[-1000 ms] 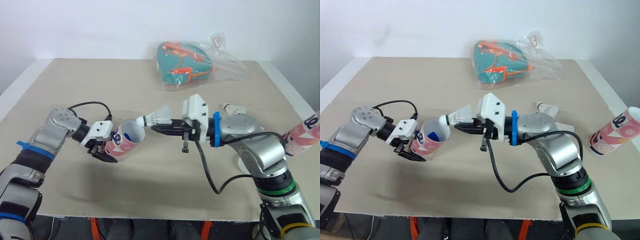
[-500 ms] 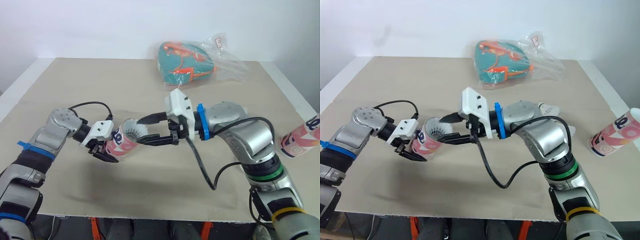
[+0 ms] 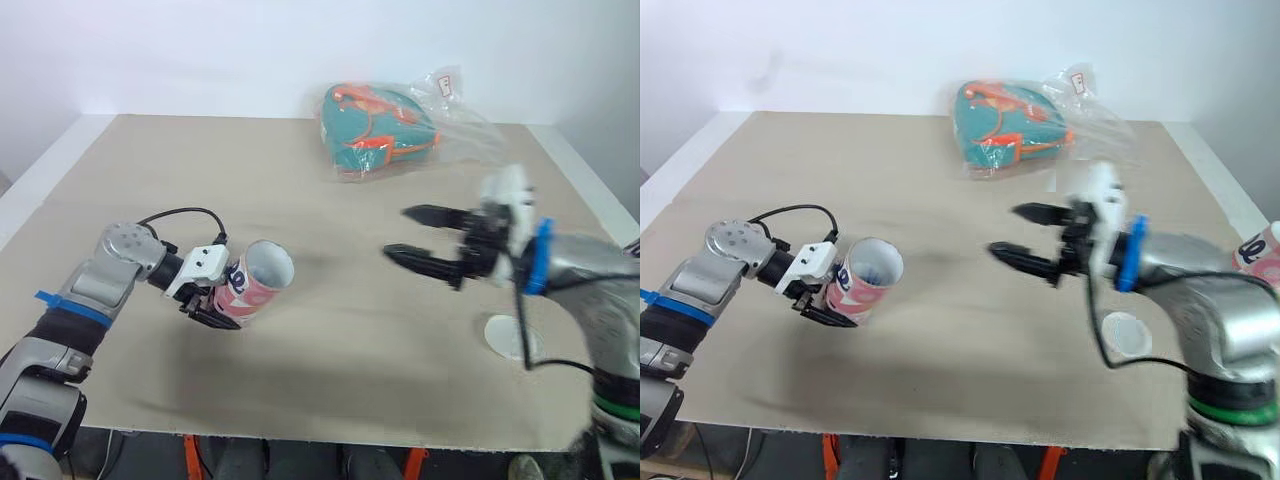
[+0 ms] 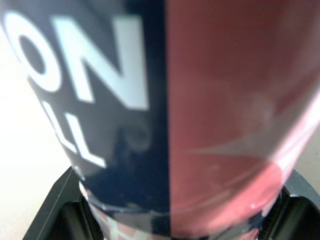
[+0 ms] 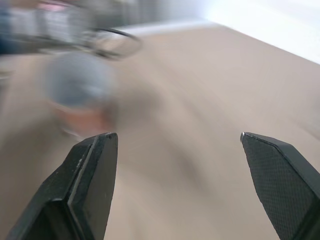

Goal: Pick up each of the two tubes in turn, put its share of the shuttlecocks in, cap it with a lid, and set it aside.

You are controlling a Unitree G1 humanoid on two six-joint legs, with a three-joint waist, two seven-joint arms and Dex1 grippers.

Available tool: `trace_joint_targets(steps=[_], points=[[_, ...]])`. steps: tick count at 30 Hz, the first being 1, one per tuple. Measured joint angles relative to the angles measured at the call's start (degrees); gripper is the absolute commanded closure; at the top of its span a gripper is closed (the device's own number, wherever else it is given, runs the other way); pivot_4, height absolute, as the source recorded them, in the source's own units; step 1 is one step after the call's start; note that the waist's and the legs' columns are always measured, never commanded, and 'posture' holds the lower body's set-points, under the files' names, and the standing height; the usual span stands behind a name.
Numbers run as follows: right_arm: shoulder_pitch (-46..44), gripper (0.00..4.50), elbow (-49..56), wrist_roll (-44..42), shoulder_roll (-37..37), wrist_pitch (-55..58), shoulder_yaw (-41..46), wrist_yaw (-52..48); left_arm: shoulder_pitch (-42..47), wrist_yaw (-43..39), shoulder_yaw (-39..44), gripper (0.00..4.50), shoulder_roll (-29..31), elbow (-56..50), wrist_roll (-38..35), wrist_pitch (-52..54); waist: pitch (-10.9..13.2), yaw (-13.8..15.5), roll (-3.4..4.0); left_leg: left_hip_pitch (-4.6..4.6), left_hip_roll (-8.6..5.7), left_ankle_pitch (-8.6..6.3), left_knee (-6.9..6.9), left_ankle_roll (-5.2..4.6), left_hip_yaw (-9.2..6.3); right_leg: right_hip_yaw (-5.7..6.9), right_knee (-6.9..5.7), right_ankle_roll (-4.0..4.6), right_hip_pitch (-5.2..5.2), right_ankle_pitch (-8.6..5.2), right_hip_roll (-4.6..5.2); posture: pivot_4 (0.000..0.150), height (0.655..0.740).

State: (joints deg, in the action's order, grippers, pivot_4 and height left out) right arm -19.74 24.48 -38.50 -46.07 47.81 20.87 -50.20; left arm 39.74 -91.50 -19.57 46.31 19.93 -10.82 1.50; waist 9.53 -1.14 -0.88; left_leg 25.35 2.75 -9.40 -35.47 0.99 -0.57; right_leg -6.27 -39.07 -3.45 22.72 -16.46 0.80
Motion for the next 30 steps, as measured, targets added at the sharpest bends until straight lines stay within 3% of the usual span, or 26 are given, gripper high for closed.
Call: trace_joint_targets(steps=[7,13,22,30], points=[[15.23,0.29,0.0,-0.24,-5.06,0.66,15.29,-0.23,-0.31,0.01,-0.49,1.53,0.11,-0.2,0.26,-0.35,-0.09,-0.23,0.16,-0.35,0.0,-0.04,-0.03,-0.06,0.0,-0.02,0.0,-0.35,-0.37,-0.22,-0.02,0.15,0.7387],[23.4,0.29,-7.16,0.02,-3.8,0.45,18.34,-0.92,-0.51,-0.01,-0.69,1.53,-0.07,-0.32,0.02,-0.33,-0.1,-0.3,0.17,-0.34,-0.05,-0.04,-0.2,-0.06,0.07,-0.11,0.04,-0.36,-0.44,-0.2,0.06,0.15,0.7387],[18.85,0.29,-18.75,3.2,-1.6,-3.53,13.19,2.78,-0.56,-0.09,-0.72,1.53,-0.13,-0.44,0.09,0.02,-0.13,-0.53,0.29,-0.33,-0.08,-0.03,-0.25,-0.06,0.09,-0.14,0.04,-0.41,-0.44,-0.15,0.07,0.15,0.7387],[16.46,0.29,-23.04,3.35,-1.55,-5.01,12.13,3.95,-0.94,-0.16,-0.54,1.53,-0.07,-1.21,0.06,0.25,-0.15,-0.38,0.32,-0.32,-0.1,-0.05,-0.15,-0.07,0.05,-0.1,0.06,-0.52,-0.43,-0.18,0.08,0.15,0.7387]])
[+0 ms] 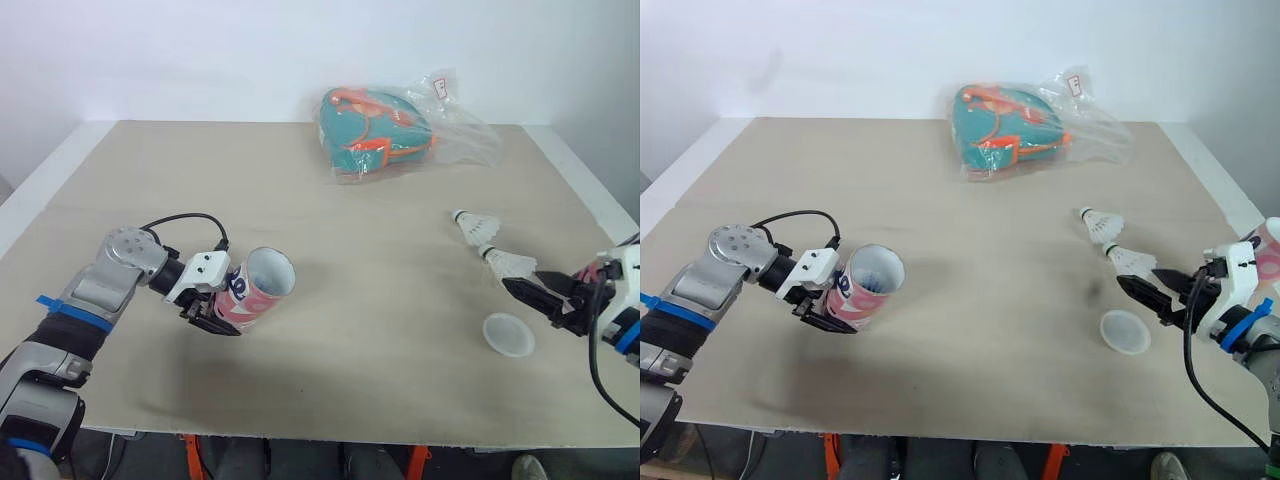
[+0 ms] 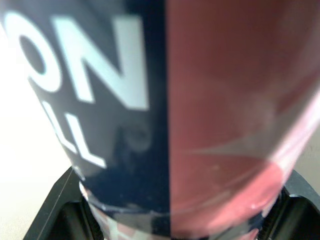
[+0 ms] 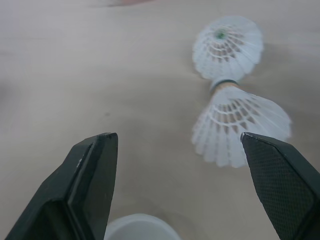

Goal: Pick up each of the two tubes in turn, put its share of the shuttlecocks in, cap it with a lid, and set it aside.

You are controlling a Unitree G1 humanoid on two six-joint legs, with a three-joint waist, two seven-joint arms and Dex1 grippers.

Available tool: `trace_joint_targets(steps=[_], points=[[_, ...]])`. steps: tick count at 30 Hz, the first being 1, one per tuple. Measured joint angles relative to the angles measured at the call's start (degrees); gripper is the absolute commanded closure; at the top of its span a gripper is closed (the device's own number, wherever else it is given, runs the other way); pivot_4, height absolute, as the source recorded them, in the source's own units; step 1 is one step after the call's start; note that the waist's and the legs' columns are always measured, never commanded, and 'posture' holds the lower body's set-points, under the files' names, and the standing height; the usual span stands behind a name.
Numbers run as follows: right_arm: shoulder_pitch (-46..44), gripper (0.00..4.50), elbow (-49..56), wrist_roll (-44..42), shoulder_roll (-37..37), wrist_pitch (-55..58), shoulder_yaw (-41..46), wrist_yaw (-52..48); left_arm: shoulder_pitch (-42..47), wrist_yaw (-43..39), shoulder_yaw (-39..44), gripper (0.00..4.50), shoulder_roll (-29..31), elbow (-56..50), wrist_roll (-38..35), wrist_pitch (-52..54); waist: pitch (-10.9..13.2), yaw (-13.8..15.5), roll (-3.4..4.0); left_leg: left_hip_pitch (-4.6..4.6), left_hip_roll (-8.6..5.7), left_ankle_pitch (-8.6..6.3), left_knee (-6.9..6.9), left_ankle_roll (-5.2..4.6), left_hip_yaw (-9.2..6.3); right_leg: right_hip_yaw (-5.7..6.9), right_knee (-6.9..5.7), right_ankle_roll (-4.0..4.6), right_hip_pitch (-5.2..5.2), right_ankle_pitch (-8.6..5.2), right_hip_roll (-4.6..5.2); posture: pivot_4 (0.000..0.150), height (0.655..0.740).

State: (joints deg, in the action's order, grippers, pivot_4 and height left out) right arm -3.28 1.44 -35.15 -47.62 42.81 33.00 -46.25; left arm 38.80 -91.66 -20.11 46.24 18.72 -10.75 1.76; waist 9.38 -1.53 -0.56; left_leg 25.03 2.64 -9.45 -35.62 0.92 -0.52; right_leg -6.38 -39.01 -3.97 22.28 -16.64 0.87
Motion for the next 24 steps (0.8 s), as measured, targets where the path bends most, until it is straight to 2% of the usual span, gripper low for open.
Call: trace_joint_targets(steps=[13,24], points=[[-9.02,0.29,-8.7,4.12,2.58,-3.27,-9.02,2.77,-0.82,0.01,1.07,1.53,-0.33,-0.46,0.13,0.82,-0.02,-0.02,0.04,0.01,-0.01,0.0,-0.02,0.0,0.0,0.0,0.0,-0.02,0.0,0.03,0.0,0.15,0.7387],[-14.47,0.29,-17.31,9.95,4.33,-8.73,-13.16,5.75,-1.67,0.06,2.22,1.53,-0.5,-1.67,0.61,2.12,-0.02,-0.05,0.05,0.01,-0.01,0.0,-0.01,0.0,0.02,-0.01,0.0,0.0,0.01,0.03,0.0,0.15,0.7387]])
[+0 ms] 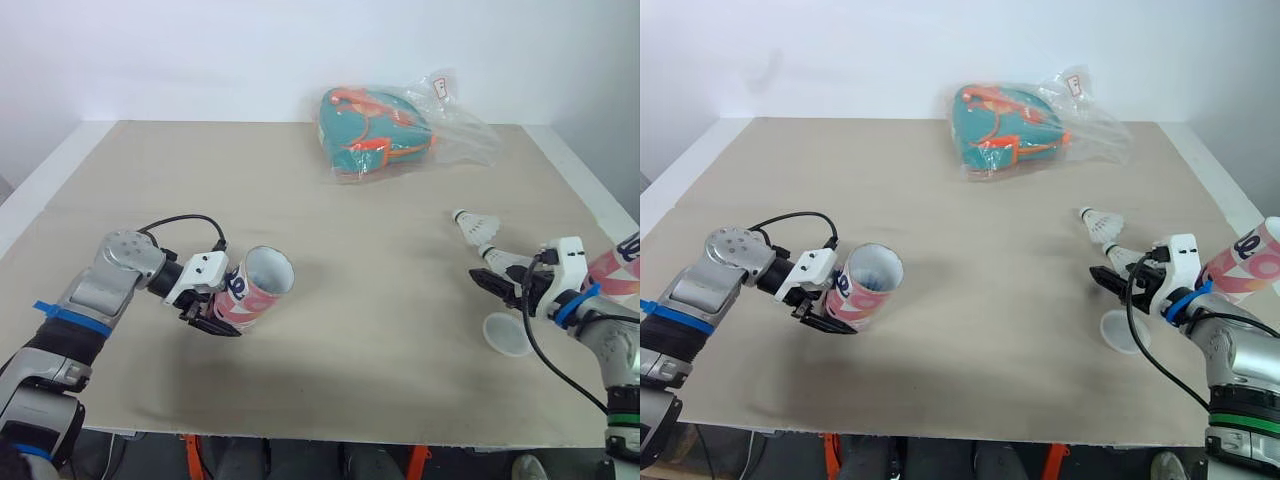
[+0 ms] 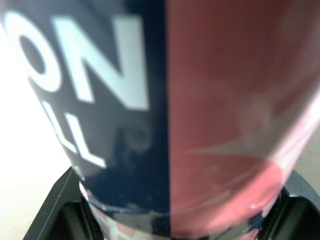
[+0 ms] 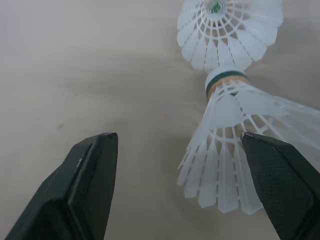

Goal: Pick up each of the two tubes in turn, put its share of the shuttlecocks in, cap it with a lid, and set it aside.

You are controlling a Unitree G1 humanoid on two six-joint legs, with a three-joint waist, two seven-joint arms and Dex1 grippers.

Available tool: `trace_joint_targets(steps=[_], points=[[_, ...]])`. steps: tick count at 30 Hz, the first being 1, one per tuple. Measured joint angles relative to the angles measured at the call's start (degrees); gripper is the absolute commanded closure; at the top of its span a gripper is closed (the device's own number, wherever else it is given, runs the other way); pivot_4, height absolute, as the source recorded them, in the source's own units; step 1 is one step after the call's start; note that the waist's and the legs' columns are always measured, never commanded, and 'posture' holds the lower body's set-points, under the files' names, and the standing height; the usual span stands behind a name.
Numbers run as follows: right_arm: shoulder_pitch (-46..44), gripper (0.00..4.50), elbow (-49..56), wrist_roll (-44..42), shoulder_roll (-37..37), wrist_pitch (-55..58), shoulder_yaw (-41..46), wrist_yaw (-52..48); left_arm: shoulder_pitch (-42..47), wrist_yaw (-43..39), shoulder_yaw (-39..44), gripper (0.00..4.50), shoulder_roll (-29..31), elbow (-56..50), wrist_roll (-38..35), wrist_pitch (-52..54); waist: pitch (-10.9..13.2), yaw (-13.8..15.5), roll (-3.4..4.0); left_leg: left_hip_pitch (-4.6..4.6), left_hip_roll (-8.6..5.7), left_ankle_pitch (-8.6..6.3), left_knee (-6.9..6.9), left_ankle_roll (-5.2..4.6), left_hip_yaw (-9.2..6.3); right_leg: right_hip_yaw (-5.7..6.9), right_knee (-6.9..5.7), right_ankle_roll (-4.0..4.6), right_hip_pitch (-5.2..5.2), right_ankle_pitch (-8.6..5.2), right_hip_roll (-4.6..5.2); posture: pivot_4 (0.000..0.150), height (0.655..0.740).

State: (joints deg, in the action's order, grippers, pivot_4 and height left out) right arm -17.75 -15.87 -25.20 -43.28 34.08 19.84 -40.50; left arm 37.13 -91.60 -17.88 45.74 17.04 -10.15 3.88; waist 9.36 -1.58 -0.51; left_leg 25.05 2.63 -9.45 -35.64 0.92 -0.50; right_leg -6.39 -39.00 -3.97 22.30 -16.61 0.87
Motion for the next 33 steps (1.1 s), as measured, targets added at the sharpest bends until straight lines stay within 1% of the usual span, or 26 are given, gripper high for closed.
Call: trace_joint_targets(steps=[1,2,3,4,5,6,10,11,20,24,26,27,28,30,31,33], points=[[-0.24,0.52,-0.5,0.85,0.09,-0.79,-0.17,0.7,-0.05,0.0,0.04,1.53,0.0,-0.15,0.05,0.07,0.0,0.0,0.0,0.0,0.0,0.0,0.0,0.0,0.0,0.0,0.0,0.0,0.0,0.0,0.0,0.15,0.7387],[-0.36,0.87,-0.86,1.63,0.47,-1.85,-0.46,1.29,-0.2,0.0,0.23,1.53,-0.02,-0.22,0.07,0.21,0.0,0.0,0.0,0.0,0.0,0.0,0.01,0.0,-0.01,0.0,0.0,0.0,0.0,0.0,-0.01,0.15,0.7387],[-0.35,1.07,-0.87,1.91,0.7,-2.13,-0.68,1.57,-0.22,-0.01,0.28,1.53,-0.05,-0.22,0.08,0.26,0.0,-0.01,0.0,0.0,0.01,0.0,0.01,0.0,-0.01,0.0,0.0,0.0,0.0,0.0,-0.01,0.15,0.7387],[-0.29,1.39,-0.85,2.31,0.94,-2.55,-1.0,1.99,-0.24,-0.01,0.34,1.53,-0.1,-0.26,0.14,0.34,0.0,0.0,0.0,0.0,0.0,0.0,0.01,0.0,-0.01,0.0,0.0,0.0,0.01,0.0,-0.01,0.15,0.7387],[0.14,2.0,-0.77,2.67,1.39,-3.26,-1.05,2.43,-0.34,0.0,0.44,1.53,-0.17,-0.43,0.18,0.41,0.0,0.03,0.0,0.0,0.0,0.0,0.01,0.0,-0.01,0.01,0.0,0.0,0.0,0.0,-0.01,0.15,0.7387],[0.58,2.27,-0.63,2.96,1.57,-3.91,-0.96,2.95,-0.5,0.0,0.52,1.53,-0.17,-0.72,0.18,0.5,0.0,0.05,0.0,0.01,0.0,0.0,0.01,0.0,-0.01,0.01,0.0,0.01,0.0,0.0,0.0,0.15,0.7387],[3.66,4.17,2.31,1.59,1.63,-3.28,0.87,2.81,-0.8,-0.01,0.9,1.53,-0.27,-1.11,0.27,1.14,0.0,0.07,0.0,0.01,-0.01,0.0,0.01,0.0,-0.01,0.0,0.0,0.02,-0.01,0.0,0.01,0.15,0.7387],[4.23,4.47,3.11,1.13,1.63,-2.9,1.04,2.62,-0.86,-0.01,0.98,1.53,-0.26,-1.18,0.36,1.2,0.0,0.04,0.0,0.01,-0.01,0.0,0.02,0.0,-0.02,0.0,0.0,0.02,-0.01,0.0,0.0,0.15,0.7387],[7.74,4.47,12.57,-0.81,0.66,-0.22,1.55,0.73,-0.96,-0.06,1.13,1.53,-0.44,-1.91,0.96,1.63,0.01,0.04,0.01,0.01,0.0,0.0,-0.02,0.0,-0.01,0.0,0.0,-0.04,0.0,0.01,0.01,0.15,0.7387],[5.92,4.47,20.25,-3.48,-0.67,-0.13,0.72,-3.1,-0.93,-0.09,1.12,1.53,-0.44,-1.89,1.04,1.59,0.0,0.02,0.01,0.0,0.01,0.0,-0.02,0.0,-0.02,0.0,0.0,-0.03,0.0,0.01,0.0,0.15,0.7387],[4.96,4.47,24.75,-5.1,-2.06,0.81,-1.44,-5.55,-0.93,-0.07,1.1,1.53,-0.47,-1.89,1.0,1.57,0.01,0.05,0.01,0.01,0.01,0.0,-0.01,0.0,-0.02,0.0,0.0,-0.04,0.0,0.0,0.0,0.15,0.7387],[3.59,4.47,29.64,-6.65,-3.7,1.68,-4.49,-8.69,-0.89,-0.19,1.09,1.53,-0.46,-1.86,1.01,1.54,0.02,0.02,0.05,0.01,0.01,0.0,-0.01,0.0,-0.01,0.0,0.0,-0.03,0.02,0.0,0.01,0.15,0.7387],[2.7,4.47,31.55,-7.33,-4.09,1.92,-5.75,-9.82,-0.83,-0.24,1.01,1.53,-0.41,-1.88,1.02,1.53,0.02,0.01,0.05,0.01,0.02,0.0,0.01,0.0,-0.02,-0.01,0.0,-0.03,0.02,-0.01,0.0,0.15,0.7387],[-2.43,4.47,36.57,-8.69,-4.84,2.78,-10.84,-13.03,-0.75,-0.24,0.95,1.53,-0.39,-1.82,1.02,1.52,0.02,-0.03,0.05,0.0,0.04,0.0,-0.01,0.0,-0.03,0.03,0.0,0.0,0.03,-0.02,-0.01,0.15,0.7387],[-6.54,4.47,38.93,-8.34,-5.63,2.81,-15.12,-15.14,-0.61,-0.19,0.85,1.53,-0.49,-1.73,1.02,1.52,0.03,0.0,0.05,0.01,0.03,0.0,-0.01,0.0,-0.04,0.04,0.0,0.0,0.04,-0.01,0.0,0.15,0.7387],[-10.87,4.47,41.52,-7.13,-6.21,1.77,-20.45,-18.12,-0.47,-0.12,0.78,1.53,-0.83,-1.67,0.99,1.47,0.03,0.34,-0.06,0.04,0.04,0.0,-0.02,0.0,-0.05,0.07,0.03,0.2,0.04,-0.16,0.02,0.15,0.7387]])
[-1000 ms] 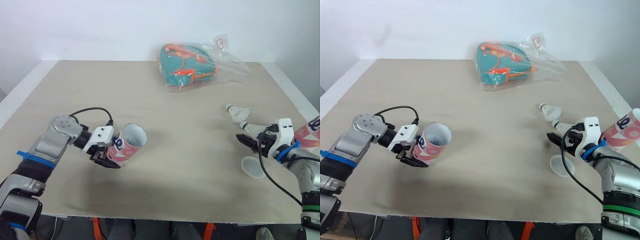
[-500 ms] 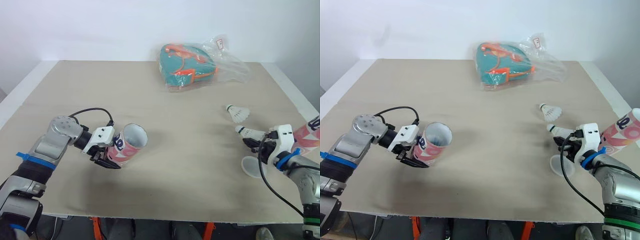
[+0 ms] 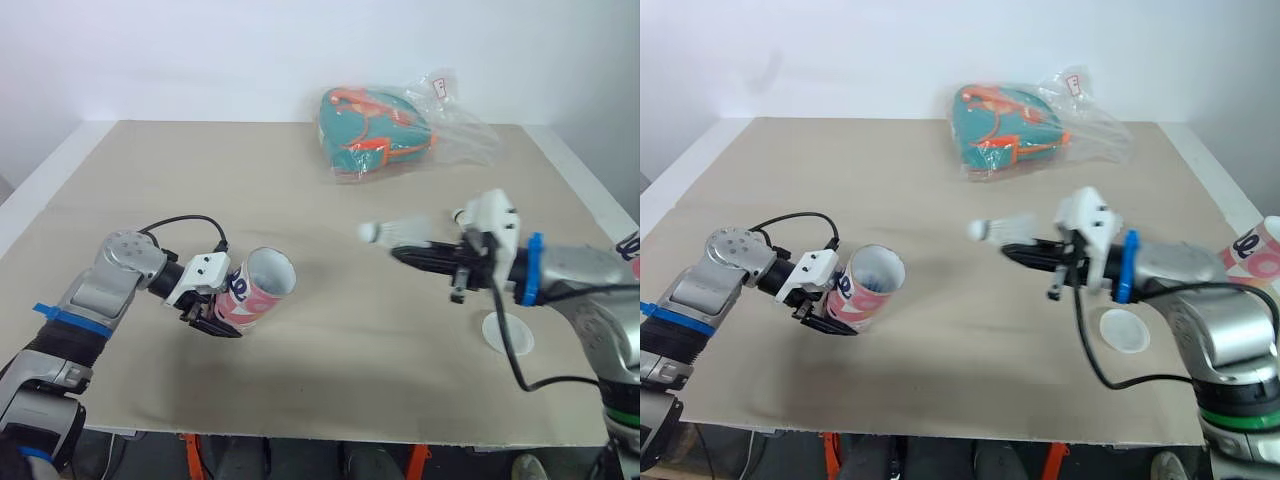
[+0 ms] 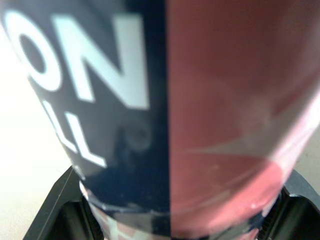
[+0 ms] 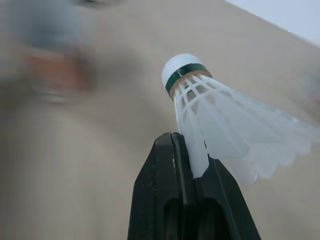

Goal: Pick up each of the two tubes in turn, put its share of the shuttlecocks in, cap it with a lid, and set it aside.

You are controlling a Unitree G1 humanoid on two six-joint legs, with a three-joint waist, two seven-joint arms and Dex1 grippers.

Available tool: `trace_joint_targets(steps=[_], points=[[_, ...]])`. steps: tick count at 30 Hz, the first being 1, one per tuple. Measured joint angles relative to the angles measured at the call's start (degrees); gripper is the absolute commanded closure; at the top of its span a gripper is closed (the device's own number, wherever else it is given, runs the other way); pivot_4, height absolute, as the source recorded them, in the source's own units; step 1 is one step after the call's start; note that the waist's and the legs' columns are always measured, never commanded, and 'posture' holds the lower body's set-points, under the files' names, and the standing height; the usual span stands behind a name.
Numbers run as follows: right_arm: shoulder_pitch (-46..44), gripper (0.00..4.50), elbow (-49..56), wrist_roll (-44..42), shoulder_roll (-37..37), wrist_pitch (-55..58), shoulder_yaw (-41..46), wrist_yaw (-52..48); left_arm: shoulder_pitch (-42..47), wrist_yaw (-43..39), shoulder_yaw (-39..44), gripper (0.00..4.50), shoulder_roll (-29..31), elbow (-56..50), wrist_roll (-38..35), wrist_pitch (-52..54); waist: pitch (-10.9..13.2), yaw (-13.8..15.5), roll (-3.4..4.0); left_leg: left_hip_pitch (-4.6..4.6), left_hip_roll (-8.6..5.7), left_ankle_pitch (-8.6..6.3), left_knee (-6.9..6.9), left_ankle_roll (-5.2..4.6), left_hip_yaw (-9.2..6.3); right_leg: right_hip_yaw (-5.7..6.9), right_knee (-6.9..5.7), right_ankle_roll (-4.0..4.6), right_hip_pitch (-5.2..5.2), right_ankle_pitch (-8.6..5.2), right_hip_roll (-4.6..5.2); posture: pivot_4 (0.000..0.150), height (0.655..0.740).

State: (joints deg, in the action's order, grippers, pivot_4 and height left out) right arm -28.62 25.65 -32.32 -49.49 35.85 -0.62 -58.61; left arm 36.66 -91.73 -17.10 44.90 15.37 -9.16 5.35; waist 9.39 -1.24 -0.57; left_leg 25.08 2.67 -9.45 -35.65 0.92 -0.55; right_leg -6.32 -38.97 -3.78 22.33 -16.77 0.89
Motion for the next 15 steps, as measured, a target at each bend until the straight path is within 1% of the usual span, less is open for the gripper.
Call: trace_joint_targets(steps=[5,10,15], points=[[-5.67,4.47,-0.43,3.91,0.5,-3.46,-6.96,-4.21,0.22,-0.41,0.06,1.53,-0.54,0.32,-0.1,-0.17,0.01,0.11,-0.02,0.1,-0.2,-0.01,0.0,0.01,0.07,-0.03,0.02,-0.24,0.04,0.02,0.26,0.15,0.7387],[-10.95,4.47,-0.43,6.53,2.51,-7.42,-10.68,-6.67,0.26,-0.43,0.1,1.53,-0.73,0.49,0.0,-0.32,0.0,0.19,-0.03,0.09,-0.19,-0.01,0.01,0.01,-0.05,0.1,0.0,-0.24,-0.01,0.02,0.23,0.15,0.7387],[-15.26,4.47,-3.55,8.8,5.52,-8.83,-13.41,-7.94,0.34,-0.37,0.13,1.53,-0.88,0.64,0.15,-0.3,0.0,0.17,-0.02,0.08,-0.19,-0.01,-0.04,0.01,-0.03,0.11,-0.02,-0.24,-0.01,0.03,0.24,0.15,0.7387]])
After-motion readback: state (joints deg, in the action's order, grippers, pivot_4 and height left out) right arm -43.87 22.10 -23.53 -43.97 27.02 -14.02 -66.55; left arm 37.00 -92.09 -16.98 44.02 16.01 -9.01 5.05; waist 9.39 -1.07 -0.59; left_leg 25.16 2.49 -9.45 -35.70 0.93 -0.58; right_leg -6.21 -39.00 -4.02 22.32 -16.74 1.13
